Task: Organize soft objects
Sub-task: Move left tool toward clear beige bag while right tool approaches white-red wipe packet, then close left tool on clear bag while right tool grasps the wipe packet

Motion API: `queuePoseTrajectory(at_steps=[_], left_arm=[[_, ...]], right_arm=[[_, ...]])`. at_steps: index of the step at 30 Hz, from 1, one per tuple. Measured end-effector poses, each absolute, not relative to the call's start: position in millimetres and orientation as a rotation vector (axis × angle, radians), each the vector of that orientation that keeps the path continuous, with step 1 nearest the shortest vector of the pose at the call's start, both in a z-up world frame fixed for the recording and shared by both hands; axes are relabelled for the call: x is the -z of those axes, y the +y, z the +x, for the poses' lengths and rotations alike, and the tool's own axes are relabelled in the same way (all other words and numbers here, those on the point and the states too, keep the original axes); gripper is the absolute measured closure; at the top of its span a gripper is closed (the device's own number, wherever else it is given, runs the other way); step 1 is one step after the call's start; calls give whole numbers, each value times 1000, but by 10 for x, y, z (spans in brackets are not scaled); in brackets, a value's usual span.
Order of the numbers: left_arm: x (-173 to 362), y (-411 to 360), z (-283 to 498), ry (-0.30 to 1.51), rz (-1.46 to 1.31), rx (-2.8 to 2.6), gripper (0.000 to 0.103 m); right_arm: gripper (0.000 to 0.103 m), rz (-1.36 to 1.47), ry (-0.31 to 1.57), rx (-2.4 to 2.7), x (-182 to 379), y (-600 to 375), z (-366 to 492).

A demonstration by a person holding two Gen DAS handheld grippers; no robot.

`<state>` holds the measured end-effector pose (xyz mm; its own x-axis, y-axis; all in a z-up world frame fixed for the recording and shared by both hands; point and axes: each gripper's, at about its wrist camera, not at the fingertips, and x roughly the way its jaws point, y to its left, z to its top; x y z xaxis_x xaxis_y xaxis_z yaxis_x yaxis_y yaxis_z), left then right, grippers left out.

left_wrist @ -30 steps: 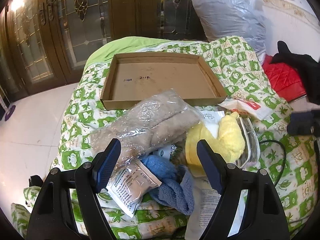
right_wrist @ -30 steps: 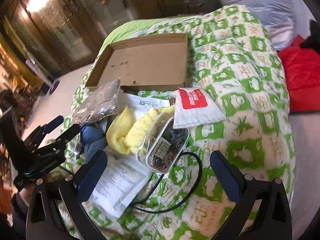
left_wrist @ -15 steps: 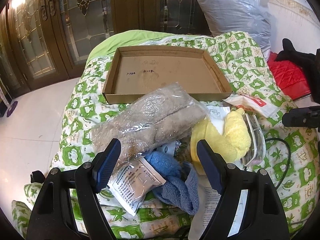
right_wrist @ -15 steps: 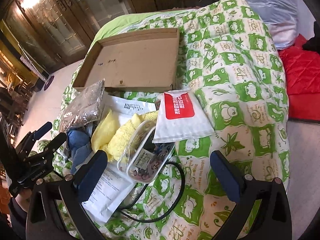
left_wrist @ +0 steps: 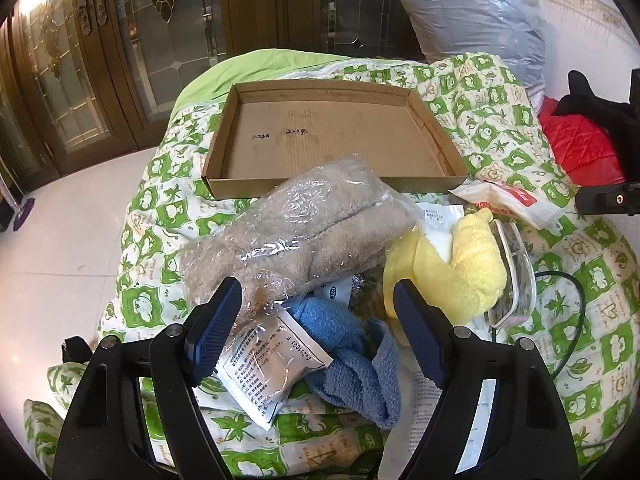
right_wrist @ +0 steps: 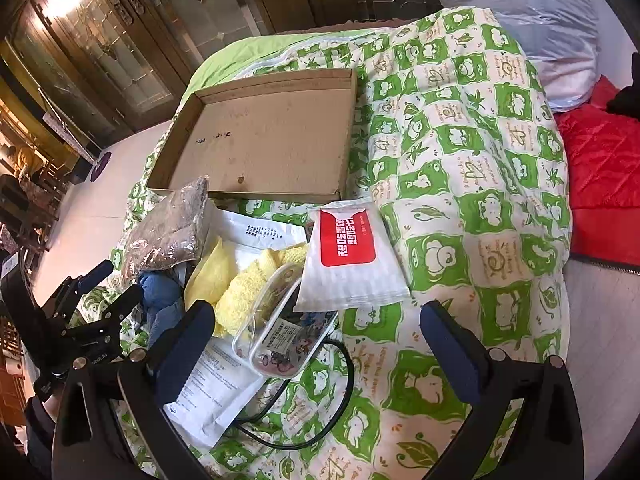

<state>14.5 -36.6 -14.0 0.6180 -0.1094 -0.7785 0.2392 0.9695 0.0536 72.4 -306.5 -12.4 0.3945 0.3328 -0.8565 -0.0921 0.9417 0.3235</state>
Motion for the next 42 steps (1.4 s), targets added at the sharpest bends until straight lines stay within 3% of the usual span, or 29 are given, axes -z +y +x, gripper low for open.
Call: queuePoseTrajectory(at_steps=[22,27,42], left_arm=[[-62,-183,309,915,203,322,24],[-8,-250,324,931,382,345,24],[382,-437,724,989,530,379,24]], right_arm=[[0,183,1103,-233,111,-3000,838],[0,163,1102,-222,99,-3011,918],[0,126,1146,-213,274,-2941,1178]])
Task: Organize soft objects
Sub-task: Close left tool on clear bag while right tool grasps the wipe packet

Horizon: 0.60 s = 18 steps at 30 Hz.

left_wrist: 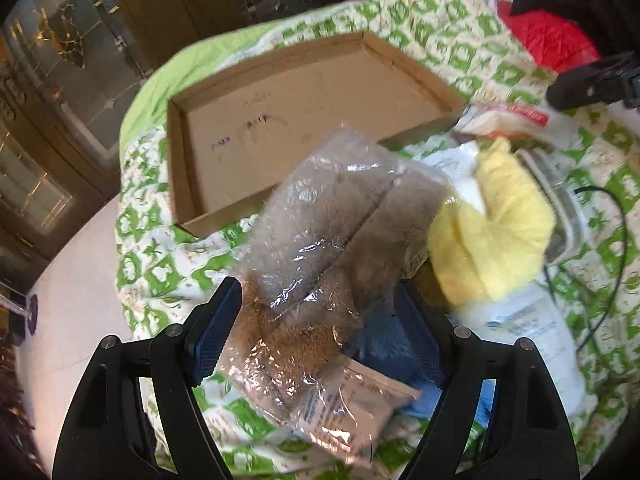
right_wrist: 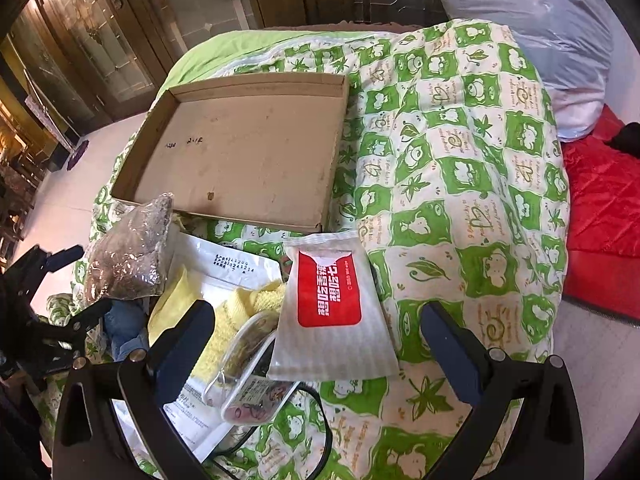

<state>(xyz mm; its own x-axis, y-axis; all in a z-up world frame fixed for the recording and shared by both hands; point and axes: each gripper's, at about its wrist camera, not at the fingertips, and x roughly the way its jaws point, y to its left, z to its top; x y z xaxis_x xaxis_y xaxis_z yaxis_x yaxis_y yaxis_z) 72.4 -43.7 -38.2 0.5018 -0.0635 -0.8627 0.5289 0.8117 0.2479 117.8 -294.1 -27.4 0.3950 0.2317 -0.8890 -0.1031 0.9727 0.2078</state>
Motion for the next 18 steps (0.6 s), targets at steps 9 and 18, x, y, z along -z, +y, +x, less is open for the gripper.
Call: queuePoseTrajectory(at_steps=[9,18], left_arm=[[633,-479,933,1046,501,371,28],[543,-356,1018,1045,338,371,81]], right_arm=[[0,85,1192,-198,450,-2924,1382],[18,35,1217,-173,705,-2866,1589]])
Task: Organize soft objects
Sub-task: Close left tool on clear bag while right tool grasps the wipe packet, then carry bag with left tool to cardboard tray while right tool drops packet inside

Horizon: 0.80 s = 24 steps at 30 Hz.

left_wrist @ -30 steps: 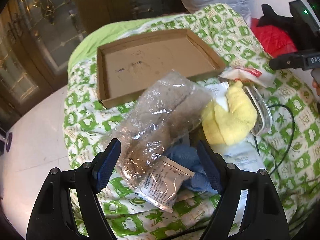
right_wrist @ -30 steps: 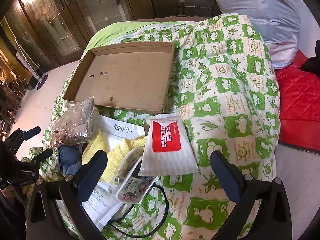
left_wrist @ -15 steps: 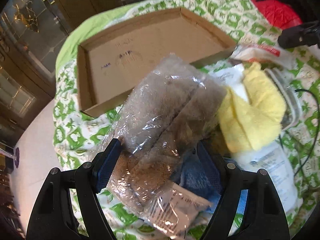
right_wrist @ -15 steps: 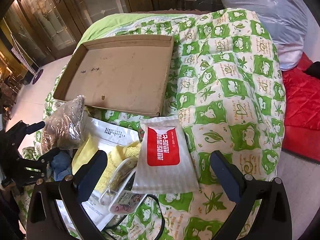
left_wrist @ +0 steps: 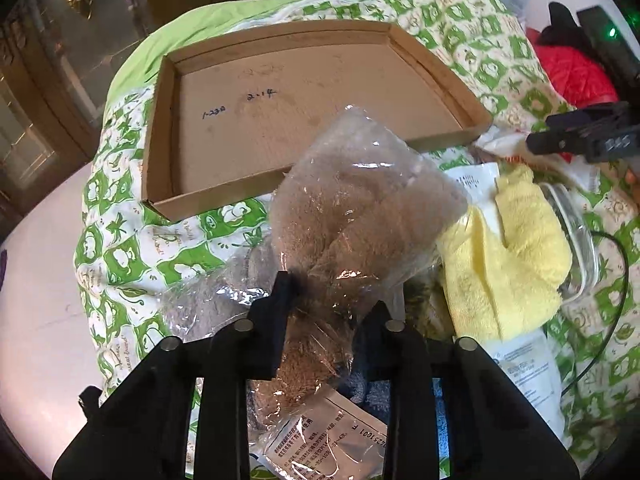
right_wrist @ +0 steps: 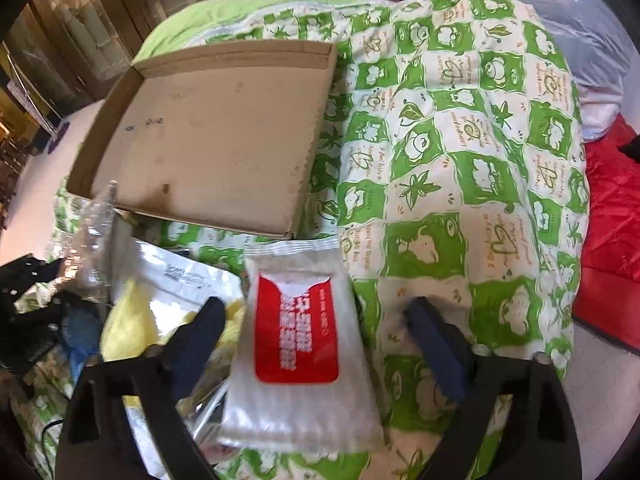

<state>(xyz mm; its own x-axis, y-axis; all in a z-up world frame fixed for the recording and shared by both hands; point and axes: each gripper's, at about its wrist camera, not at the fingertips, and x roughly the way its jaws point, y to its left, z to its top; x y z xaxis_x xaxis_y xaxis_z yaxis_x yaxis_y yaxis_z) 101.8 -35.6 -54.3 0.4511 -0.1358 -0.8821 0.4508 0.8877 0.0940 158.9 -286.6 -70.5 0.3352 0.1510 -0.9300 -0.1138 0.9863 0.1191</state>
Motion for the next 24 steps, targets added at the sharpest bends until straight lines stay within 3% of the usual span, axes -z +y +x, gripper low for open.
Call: queuePoseTrajectory(at_steps=[3,4,6,7,15,16,17,19,24], left_arm=[[470,-352,975,1014,323,357,87],[433,-355,953,1003,312,358,88],[357,-359,913,990,289,362,88],[341,-363,897,987,280,362,88],[183,-377,783,960,211,331,88],[175,-396,772,957,206,333,88],[169,-412,760,957,199,337,88],[173,-441,731,956,189,338,88],[248,-493,699,969,208,342,88]], right_arm=[[32,5,1205,-182,762,-2842,1627],[41,19,1202,-196,747,-2847,1627],[74,93,1202,-267,701,-2859,1604],[85,111,1204,-282,686,-2865,1594],[82,143,1200,-281,564,-2887,1489],[68,149,1217,-272,560,-2907,1499],[47,146,1231,-259,561,-2930,1523],[33,114,1253,-243,536,-2958,1539],[33,90,1320,-250,665,-2934,1607]])
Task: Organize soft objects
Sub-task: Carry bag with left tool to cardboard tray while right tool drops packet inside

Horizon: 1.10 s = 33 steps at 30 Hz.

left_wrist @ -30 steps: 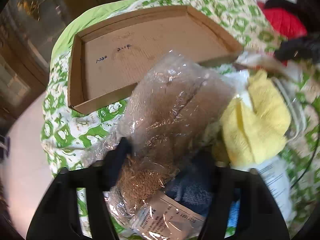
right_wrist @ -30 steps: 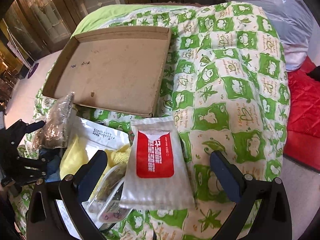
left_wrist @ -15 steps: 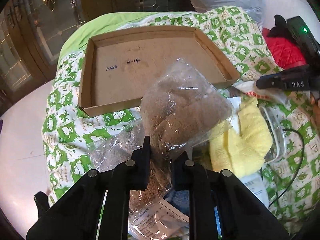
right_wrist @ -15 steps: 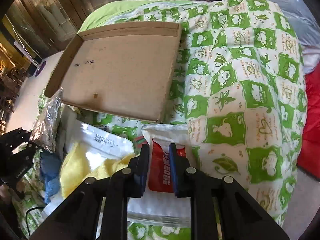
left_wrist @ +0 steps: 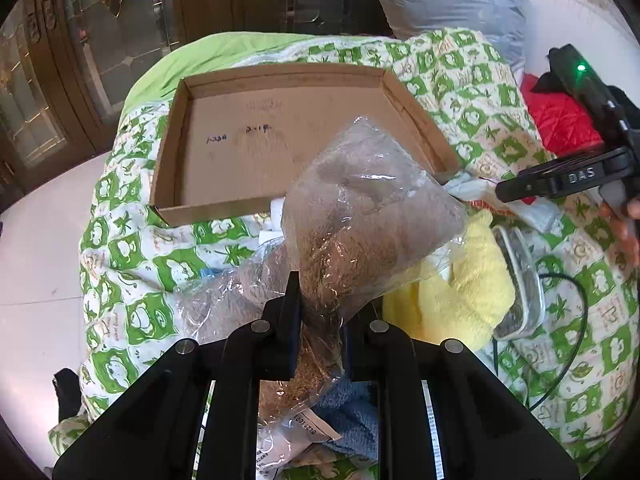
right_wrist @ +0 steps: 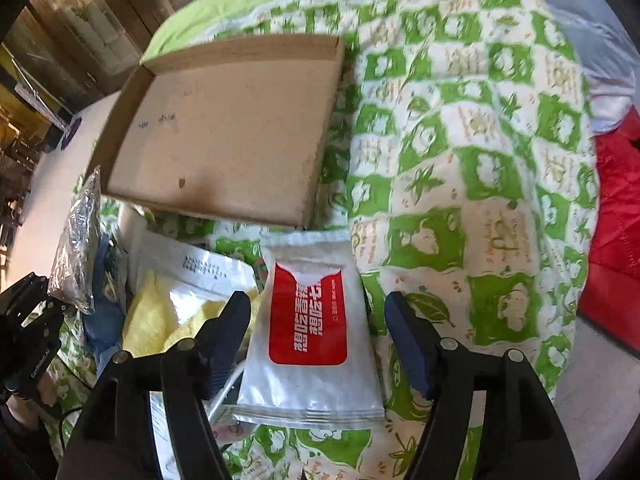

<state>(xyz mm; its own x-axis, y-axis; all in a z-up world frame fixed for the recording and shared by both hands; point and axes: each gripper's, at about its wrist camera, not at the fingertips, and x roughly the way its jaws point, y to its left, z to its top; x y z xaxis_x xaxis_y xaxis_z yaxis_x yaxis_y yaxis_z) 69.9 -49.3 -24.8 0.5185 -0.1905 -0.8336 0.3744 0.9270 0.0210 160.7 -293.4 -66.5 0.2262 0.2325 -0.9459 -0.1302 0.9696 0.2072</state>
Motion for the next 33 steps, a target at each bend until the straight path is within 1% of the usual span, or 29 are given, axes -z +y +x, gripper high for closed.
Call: queuePoseTrajectory(at_steps=[2,3,6,7,8,9,10,11,14,21,28,33], left_arm=[[266,-493,702,976,205,343,88],[274,-491,701,978,203,344,88],[296,-492,699,983,205,343,88],[305,-492,699,985,206,342,88],[312,-492,699,986,206,342,88],[314,-491,696,986,205,342,88],[311,-491,694,984,204,342,88],[313,-493,695,982,204,341,88],[304,-479,692,978,192,338,88],[256,-449,701,995,174,291,88],[161,-428,751,981,188,254,88],[51,-397,835,962,188,227,88]], right_arm=[[27,76,1338,-258,754,-2891,1650],[26,73,1342,-259,798,-2871,1680],[25,88,1330,-246,826,-2875,1737],[27,80,1329,-243,835,-2862,1749],[38,56,1328,-238,844,-2844,1755],[45,34,1326,-235,853,-2829,1756],[46,28,1325,-236,873,-2806,1753],[51,22,1322,-235,883,-2777,1744],[59,51,1300,-240,818,-2831,1654],[60,105,1246,-272,597,-2907,1473],[60,96,1187,-304,298,-2842,1347],[60,98,1168,-326,303,-2776,1389]])
